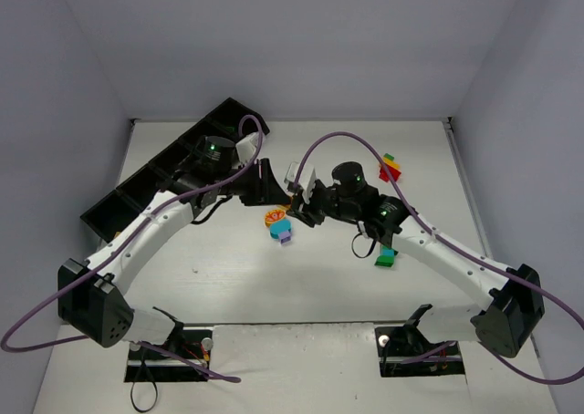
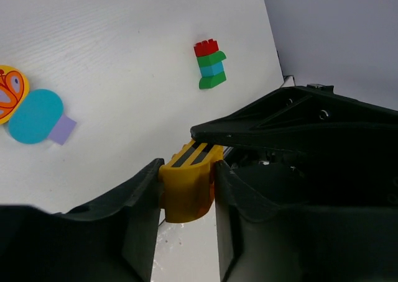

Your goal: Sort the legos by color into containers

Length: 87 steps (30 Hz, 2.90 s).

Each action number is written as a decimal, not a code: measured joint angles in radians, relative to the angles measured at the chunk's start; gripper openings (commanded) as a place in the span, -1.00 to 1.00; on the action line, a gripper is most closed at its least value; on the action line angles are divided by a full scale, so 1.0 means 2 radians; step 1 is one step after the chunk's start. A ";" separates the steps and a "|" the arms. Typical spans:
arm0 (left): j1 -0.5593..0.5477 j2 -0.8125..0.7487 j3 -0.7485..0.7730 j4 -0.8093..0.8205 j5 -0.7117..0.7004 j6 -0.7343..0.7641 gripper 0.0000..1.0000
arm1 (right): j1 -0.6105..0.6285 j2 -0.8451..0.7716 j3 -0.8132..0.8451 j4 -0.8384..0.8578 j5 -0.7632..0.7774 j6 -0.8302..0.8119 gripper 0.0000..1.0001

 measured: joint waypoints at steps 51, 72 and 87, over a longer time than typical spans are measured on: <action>0.425 0.085 -0.009 -0.171 -0.463 0.042 0.15 | -0.118 0.023 -0.016 -0.023 0.137 0.138 0.70; 0.253 -0.088 -0.016 -0.157 -0.318 0.043 0.42 | -0.350 0.215 0.116 -0.023 0.263 0.328 0.75; 0.096 -0.108 -0.067 -0.135 -0.240 0.041 0.43 | -0.371 0.374 0.206 -0.028 0.238 0.287 0.72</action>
